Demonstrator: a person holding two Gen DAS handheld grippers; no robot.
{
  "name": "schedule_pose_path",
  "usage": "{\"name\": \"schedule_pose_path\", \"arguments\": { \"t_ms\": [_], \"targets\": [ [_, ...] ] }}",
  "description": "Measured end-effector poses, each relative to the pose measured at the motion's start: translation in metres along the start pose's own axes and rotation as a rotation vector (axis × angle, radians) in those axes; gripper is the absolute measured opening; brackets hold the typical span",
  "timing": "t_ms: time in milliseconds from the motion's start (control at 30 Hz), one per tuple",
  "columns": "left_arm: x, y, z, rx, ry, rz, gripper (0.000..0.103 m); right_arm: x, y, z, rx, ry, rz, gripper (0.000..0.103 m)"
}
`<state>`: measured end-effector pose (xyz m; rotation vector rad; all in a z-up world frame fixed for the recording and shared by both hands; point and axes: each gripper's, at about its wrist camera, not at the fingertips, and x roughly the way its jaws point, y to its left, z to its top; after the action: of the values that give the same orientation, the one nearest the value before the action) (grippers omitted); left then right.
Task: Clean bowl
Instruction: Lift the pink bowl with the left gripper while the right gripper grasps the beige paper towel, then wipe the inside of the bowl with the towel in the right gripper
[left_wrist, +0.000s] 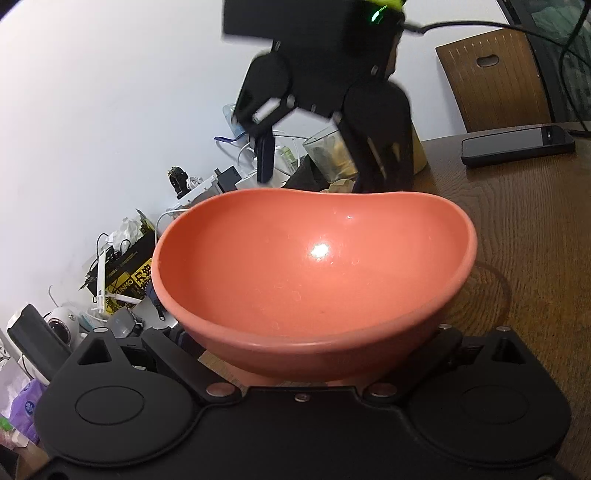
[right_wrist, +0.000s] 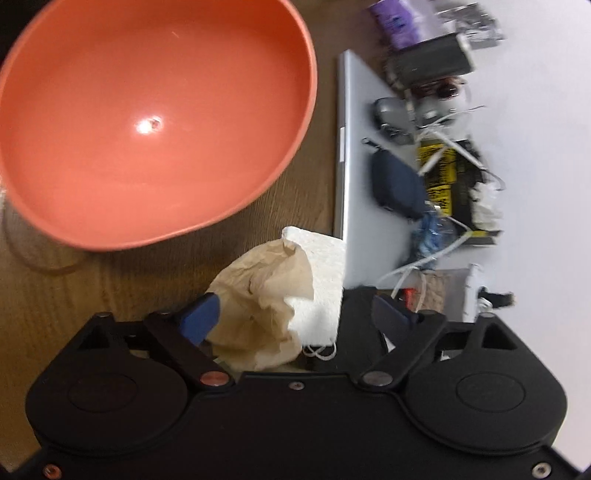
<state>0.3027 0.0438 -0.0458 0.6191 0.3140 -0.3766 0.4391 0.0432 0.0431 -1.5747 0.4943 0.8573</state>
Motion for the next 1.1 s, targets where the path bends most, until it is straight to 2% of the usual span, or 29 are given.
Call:
{"name": "schedule_pose_path", "arguments": {
  "t_ms": [67,100,133,200,233,267,300,367,400,633,767,867,967,1100],
  "targets": [
    [-0.001,0.000,0.000,0.000,0.000,-0.001,0.098,0.013,0.001,0.003,-0.021,0.026,0.030,0.079],
    [-0.001,-0.001,0.000,0.001,-0.001,-0.002,0.098,0.018,0.001,0.003,-0.028,0.038,0.046,0.054],
    [-0.002,-0.001,0.000,0.001,-0.001,-0.002,0.098,0.021,0.002,0.003,-0.039,0.050,0.055,0.041],
    [-0.002,0.000,0.000,-0.001,0.000,-0.004,0.098,0.027,0.005,0.002,-0.063,0.073,0.074,0.040],
    [-0.002,0.000,-0.001,-0.002,0.001,-0.005,0.098,0.029,0.006,0.001,-0.074,0.083,0.082,0.036],
    [-0.002,0.000,-0.001,-0.002,0.001,-0.005,0.098,0.028,0.008,0.001,-0.082,0.085,0.080,0.031],
    [-0.002,0.001,-0.001,-0.001,0.001,-0.006,0.098,0.028,0.010,0.001,-0.094,0.087,0.076,0.015],
    [-0.001,0.001,-0.001,-0.002,0.002,-0.006,0.098,0.019,0.014,0.001,-0.137,0.076,0.040,0.012],
    [-0.001,0.001,-0.001,-0.003,0.002,-0.007,0.098,0.013,0.014,0.002,-0.147,0.066,0.025,0.005],
    [-0.001,0.007,-0.001,-0.025,0.009,-0.027,0.098,-0.035,0.011,0.001,-0.208,0.009,-0.120,0.005],
    [-0.001,0.006,-0.001,-0.021,0.011,-0.026,0.098,-0.065,0.017,0.004,-0.272,0.002,-0.157,0.005],
    [-0.001,0.007,-0.001,-0.025,0.012,-0.030,0.098,-0.092,0.037,0.011,-0.372,-0.016,-0.191,0.005],
    [0.000,0.008,-0.002,-0.030,0.016,-0.033,0.098,-0.099,0.056,0.020,-0.456,-0.041,-0.195,0.005],
    [-0.001,0.004,-0.002,-0.012,0.010,-0.021,0.098,-0.097,0.094,0.033,-0.631,-0.062,-0.181,0.005]
  ]
}}
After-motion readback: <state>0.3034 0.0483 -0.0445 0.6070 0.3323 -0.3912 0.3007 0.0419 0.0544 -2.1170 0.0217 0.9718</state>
